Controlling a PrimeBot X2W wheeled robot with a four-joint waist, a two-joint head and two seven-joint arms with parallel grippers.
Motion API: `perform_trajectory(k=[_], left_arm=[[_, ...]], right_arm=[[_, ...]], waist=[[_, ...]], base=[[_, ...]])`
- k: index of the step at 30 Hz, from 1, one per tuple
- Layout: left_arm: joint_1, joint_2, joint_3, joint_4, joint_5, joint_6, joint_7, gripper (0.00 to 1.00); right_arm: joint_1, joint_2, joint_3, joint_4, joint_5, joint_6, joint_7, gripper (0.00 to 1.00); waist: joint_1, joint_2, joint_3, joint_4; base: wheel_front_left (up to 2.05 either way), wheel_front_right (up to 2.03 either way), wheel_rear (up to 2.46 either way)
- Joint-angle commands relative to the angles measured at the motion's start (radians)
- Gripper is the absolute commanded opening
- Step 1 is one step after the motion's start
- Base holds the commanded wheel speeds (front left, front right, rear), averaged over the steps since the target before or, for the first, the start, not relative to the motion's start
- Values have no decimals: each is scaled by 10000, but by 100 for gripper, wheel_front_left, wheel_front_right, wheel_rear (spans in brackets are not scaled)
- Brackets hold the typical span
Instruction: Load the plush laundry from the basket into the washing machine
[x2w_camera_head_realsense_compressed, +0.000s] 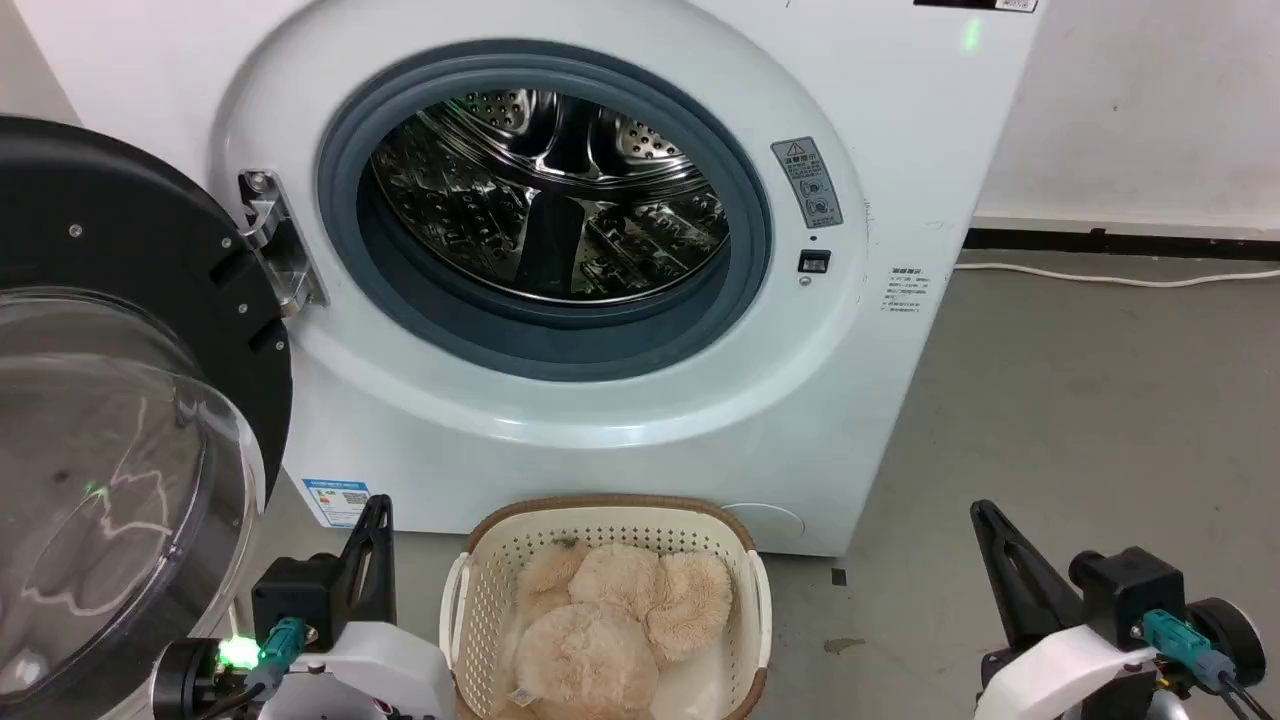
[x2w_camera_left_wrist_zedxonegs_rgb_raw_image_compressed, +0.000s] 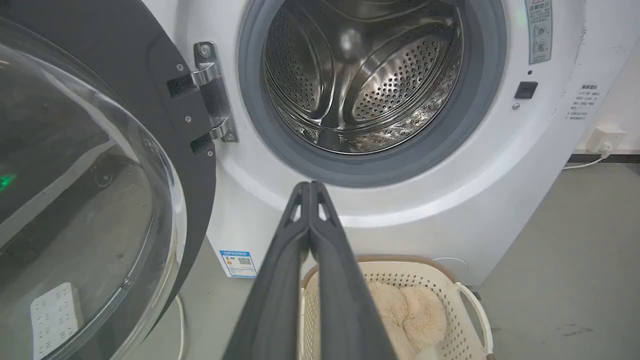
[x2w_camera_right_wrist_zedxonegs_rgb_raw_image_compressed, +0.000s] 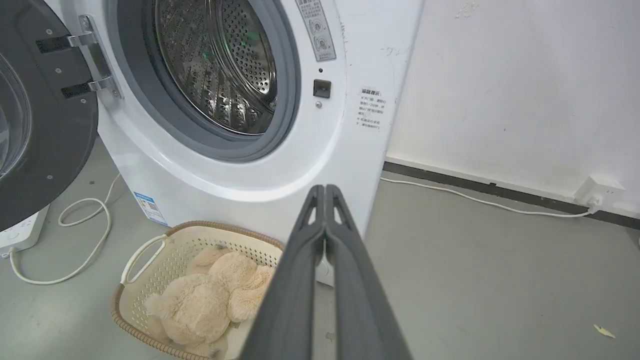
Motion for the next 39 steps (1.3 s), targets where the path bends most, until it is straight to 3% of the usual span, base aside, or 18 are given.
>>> perform_trajectory(k=[1,39], left_arm=[[-11,3,1,-45,87,-43,3,0],[-11,3,1,-45,87,-43,3,0]], right_arm=[[-116,-6,-7,-43,-76,6,3,0],[-116,-6,-7,-43,-76,6,3,0]], waist=[[0,0,0,0],[0,0,0,0]], base=[[0,0,0],[0,0,0]])
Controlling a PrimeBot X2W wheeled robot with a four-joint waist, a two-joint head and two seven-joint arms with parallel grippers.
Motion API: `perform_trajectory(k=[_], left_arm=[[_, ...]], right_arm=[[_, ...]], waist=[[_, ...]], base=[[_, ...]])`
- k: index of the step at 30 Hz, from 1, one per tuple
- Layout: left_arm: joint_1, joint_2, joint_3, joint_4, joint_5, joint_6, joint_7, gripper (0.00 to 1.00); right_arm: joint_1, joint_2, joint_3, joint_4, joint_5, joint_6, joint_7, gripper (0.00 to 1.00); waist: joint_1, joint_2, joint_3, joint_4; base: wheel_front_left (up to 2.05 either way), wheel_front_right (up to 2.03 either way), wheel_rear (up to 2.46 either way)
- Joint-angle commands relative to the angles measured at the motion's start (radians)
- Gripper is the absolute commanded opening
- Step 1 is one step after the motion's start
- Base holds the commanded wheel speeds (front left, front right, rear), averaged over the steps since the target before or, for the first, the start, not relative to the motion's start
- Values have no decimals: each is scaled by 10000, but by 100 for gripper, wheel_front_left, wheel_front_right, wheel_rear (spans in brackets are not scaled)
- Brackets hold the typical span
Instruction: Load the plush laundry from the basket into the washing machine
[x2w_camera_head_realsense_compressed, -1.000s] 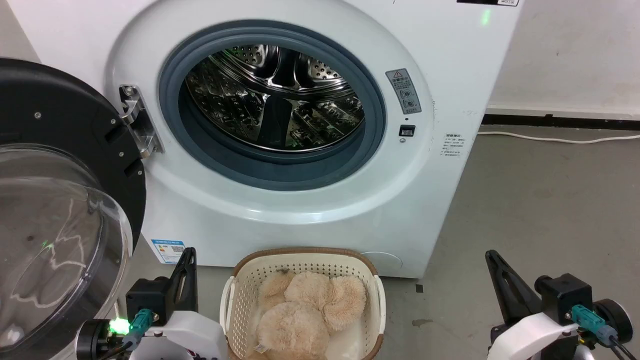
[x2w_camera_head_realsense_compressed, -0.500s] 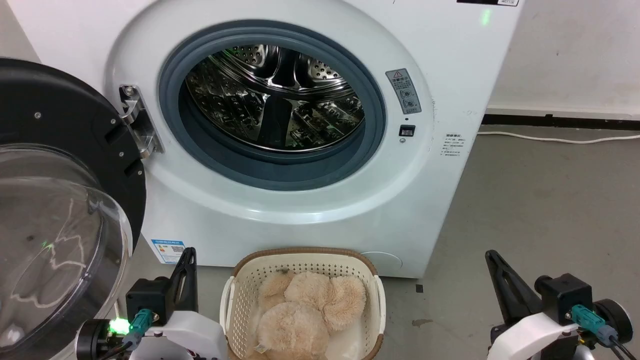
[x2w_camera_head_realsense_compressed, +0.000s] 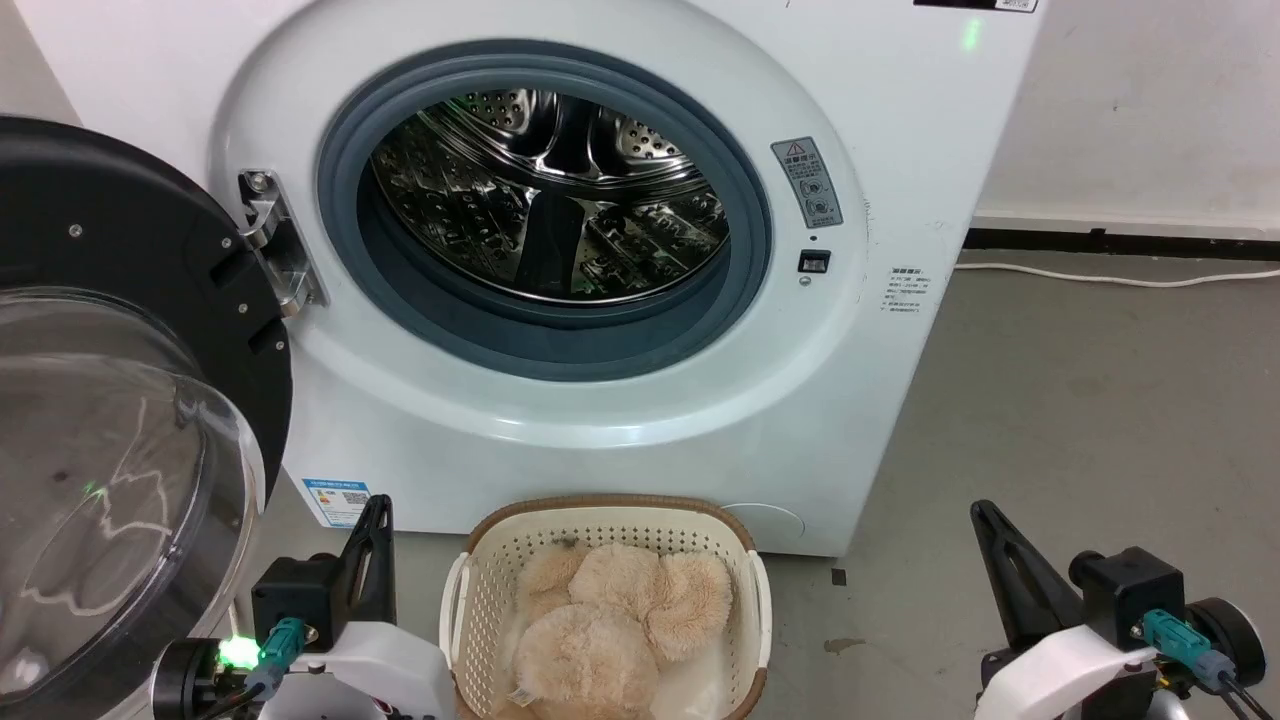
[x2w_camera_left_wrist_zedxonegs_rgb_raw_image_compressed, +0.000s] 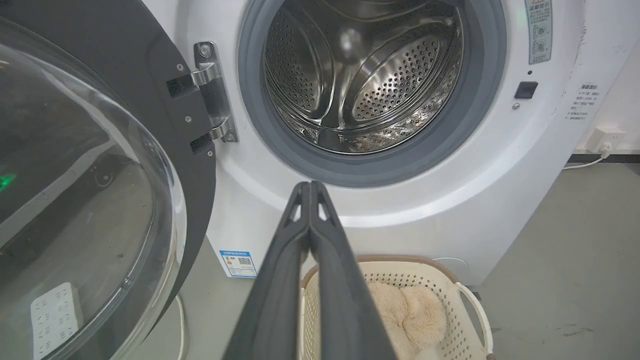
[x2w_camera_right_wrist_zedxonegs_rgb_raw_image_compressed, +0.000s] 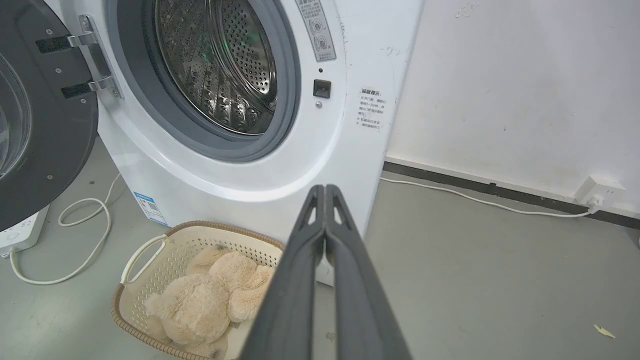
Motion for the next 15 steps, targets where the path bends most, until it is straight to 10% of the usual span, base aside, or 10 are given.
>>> perform_trajectory(k=[1,10,11,15], left_arm=[[-11,3,5,-45,87,-43,3,0],[-11,3,5,-45,87,-43,3,0],[0,0,-2,0,0,0,0,100],[0,0,-5,8,-18,12,-1,100]], right_arm=[[-116,-6,-3,-43,-76,6,3,0],[-116,-6,-3,-43,-76,6,3,0],[0,0,2,0,-2,0,0,100],[5,0,4,8,8,0,-1,100]], waist=[[0,0,0,0],[0,0,0,0],[0,0,0,0],[0,0,0,0]], base=[[0,0,0],[0,0,0],[0,0,0],[0,0,0]])
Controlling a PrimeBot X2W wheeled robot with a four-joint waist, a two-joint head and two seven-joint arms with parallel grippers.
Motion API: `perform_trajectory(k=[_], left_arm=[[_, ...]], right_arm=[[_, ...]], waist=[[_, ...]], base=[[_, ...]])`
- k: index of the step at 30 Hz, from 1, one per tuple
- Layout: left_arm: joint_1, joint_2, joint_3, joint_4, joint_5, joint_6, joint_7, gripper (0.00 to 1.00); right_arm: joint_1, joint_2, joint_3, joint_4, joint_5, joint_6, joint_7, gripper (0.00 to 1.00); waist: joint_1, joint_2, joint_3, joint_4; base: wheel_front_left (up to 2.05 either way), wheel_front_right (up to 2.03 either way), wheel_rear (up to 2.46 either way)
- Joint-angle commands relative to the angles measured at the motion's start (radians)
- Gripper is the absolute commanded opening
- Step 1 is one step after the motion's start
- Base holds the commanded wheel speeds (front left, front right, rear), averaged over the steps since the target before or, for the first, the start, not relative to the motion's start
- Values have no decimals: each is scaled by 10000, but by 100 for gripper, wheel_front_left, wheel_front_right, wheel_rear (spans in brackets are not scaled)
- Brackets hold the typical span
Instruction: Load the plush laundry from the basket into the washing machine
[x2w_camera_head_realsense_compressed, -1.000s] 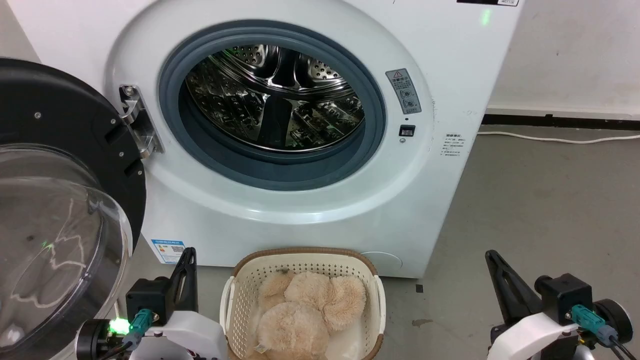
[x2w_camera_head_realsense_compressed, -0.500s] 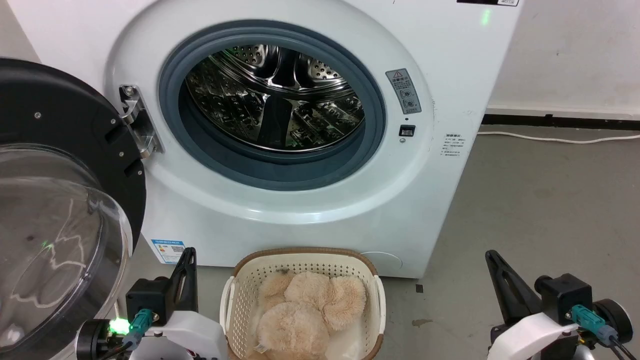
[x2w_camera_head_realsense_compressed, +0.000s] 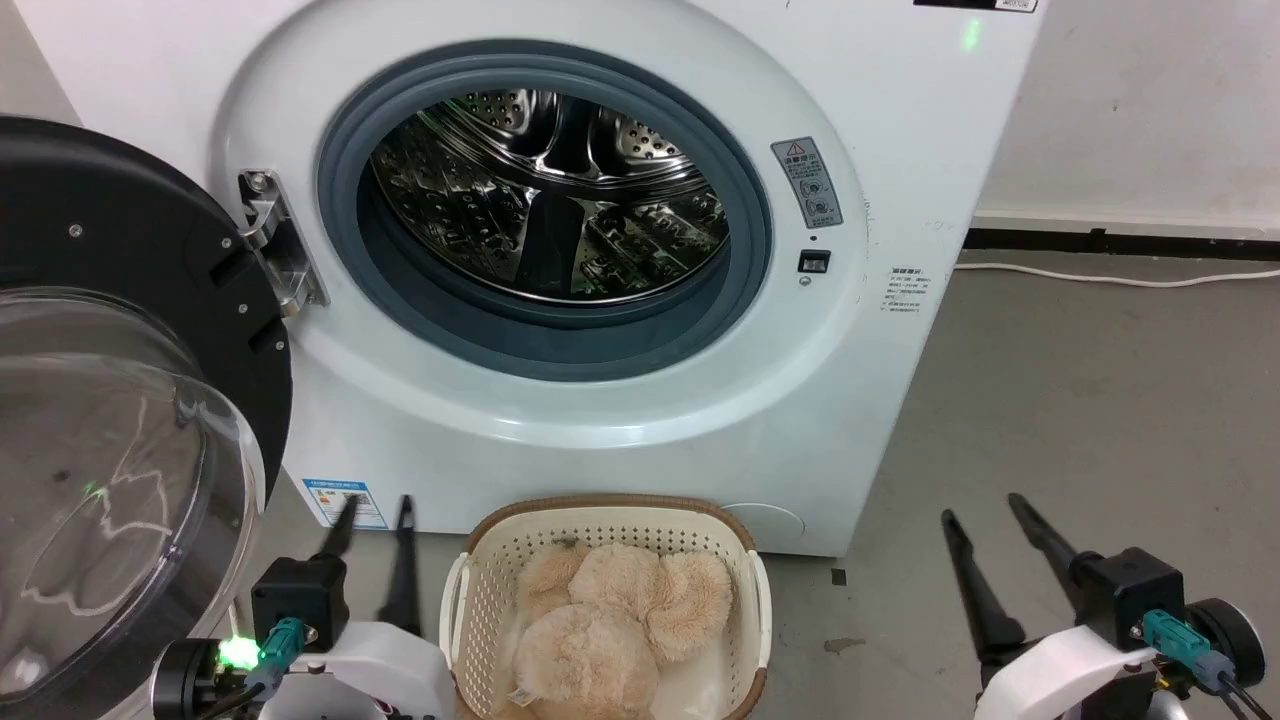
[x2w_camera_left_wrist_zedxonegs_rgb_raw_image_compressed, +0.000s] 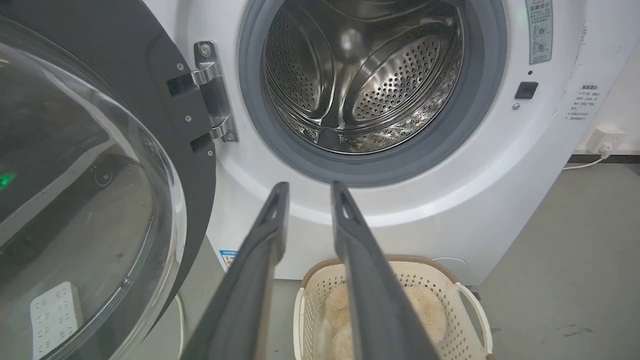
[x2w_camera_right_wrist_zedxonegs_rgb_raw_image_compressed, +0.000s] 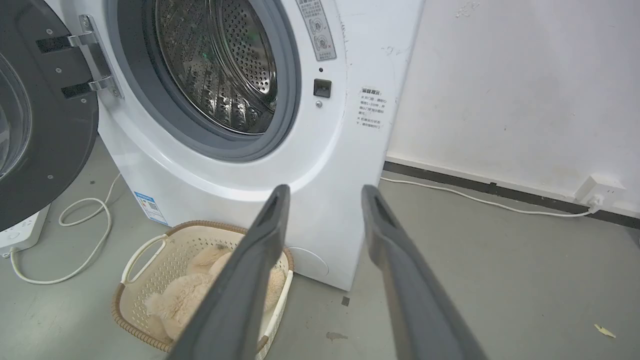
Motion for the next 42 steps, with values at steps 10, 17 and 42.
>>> perform_trajectory(k=[10,17,42], left_arm=[[42,0,-210,79,-384,26,-204,100],[-3,0,-368,180,-659,42,-350,100],[-1731,1,-1260,2460,-1828,216,-439,100]], right_arm=[[96,0,44,59,333,0,-204,100],[125,-1,70,62,558,1,-350,100],[-337,-2,129,-162,1407,2,-872,100]], waist=[[0,0,14,-5],[0,0,107,-26],[0,0,1668,-373]], base=[[0,0,0],[0,0,0],[0,0,0]])
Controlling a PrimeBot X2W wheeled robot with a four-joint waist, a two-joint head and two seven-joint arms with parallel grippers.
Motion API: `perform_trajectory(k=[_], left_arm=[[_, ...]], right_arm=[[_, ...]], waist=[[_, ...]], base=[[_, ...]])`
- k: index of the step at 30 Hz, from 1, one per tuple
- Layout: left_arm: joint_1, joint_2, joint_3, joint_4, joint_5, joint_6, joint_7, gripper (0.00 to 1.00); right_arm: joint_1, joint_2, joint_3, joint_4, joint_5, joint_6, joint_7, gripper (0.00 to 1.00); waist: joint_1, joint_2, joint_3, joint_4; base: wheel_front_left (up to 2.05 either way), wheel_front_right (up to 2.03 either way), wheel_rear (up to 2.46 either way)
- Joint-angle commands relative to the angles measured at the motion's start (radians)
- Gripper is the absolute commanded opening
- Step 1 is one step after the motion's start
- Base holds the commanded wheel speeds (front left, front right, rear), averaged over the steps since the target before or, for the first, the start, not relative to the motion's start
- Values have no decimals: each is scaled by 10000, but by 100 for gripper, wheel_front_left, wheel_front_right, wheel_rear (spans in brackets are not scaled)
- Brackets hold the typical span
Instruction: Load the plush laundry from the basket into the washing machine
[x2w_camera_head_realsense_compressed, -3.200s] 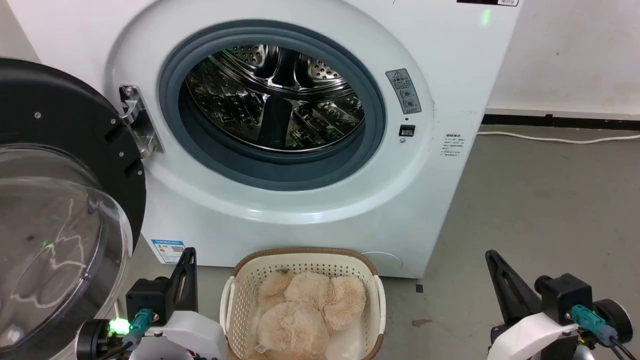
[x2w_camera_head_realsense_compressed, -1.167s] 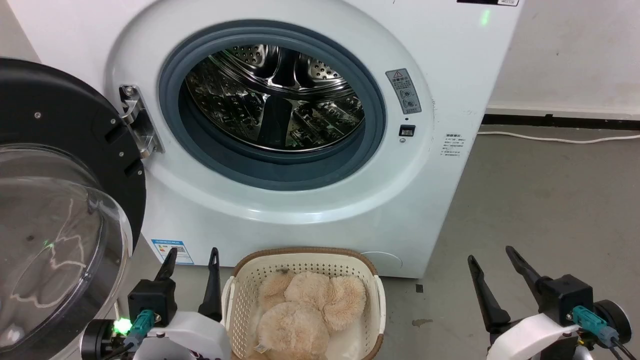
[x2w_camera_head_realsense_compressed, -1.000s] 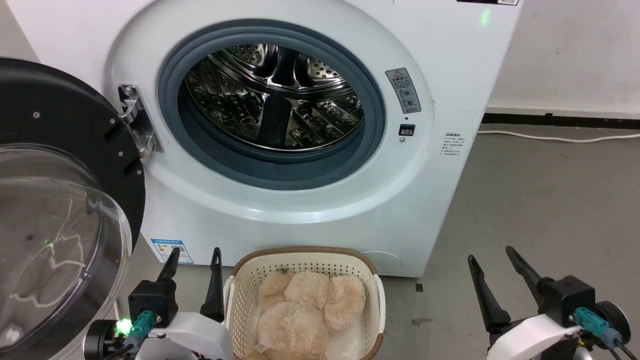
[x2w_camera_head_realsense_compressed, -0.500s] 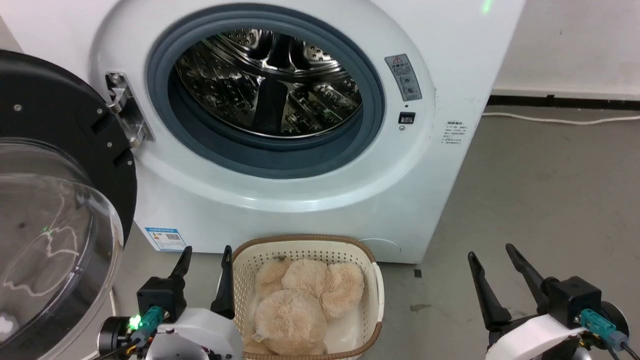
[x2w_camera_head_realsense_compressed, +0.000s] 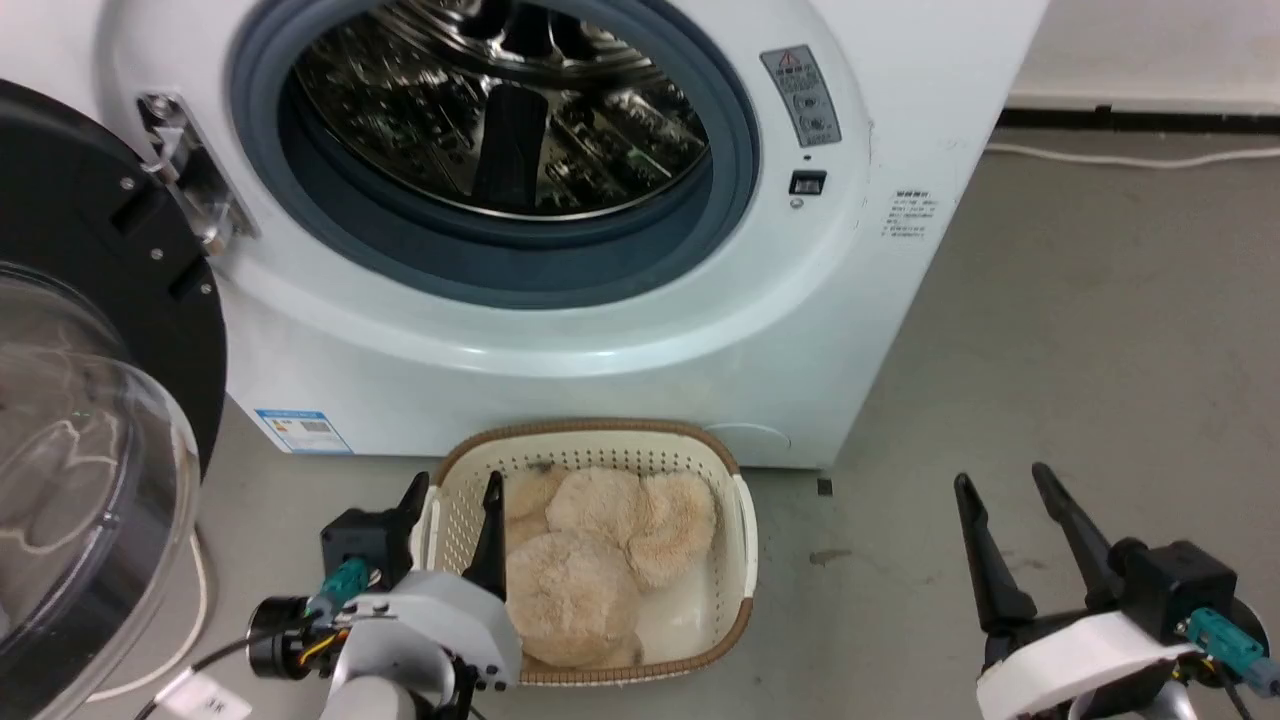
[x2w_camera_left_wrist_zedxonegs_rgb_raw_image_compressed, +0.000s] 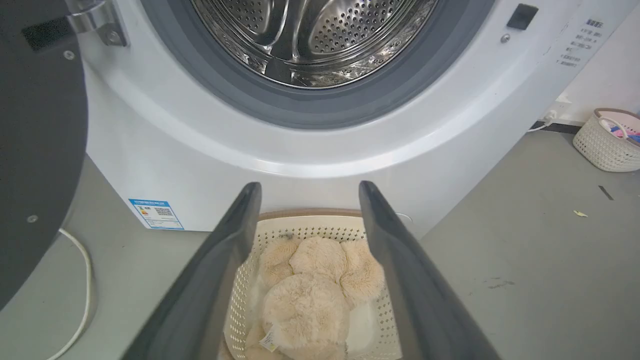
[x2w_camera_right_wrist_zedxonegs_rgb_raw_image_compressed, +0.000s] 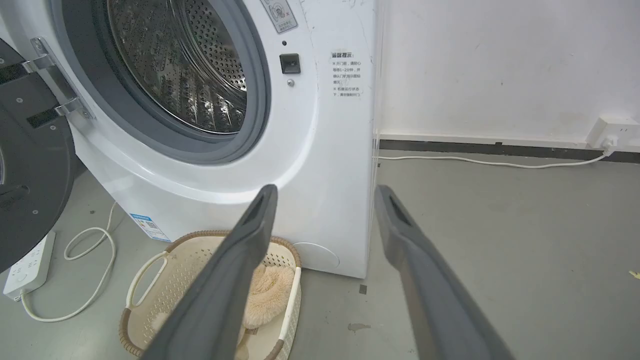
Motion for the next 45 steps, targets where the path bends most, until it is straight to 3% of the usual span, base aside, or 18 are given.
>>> perform_trajectory(k=[1,14,35,45], left_arm=[[-350,3,-122,279,-153,37,52,100],[-1873,80,-764,2058,-523,121,926,100],[-4794,243,-1573,4779,-1463,924,3173,100],[-6427,646,-2545,5758,-1296,1110,3916,100]], right_arm=[[-244,-2,8,-77,156,4,-147,100],[-751,-3,9,-334,760,5,-398,100],[-1126,-4,-12,-1042,1906,6,-837,100],[-1281,-4,36,-1424,2521,6,-1045,100]], waist=[[-1,0,260,-91],[-1,0,1593,-438],[-1,0,4288,-1028],[-1,0,5640,-1231]], base=[[0,0,0],[0,0,0],[0,0,0],[0,0,0]])
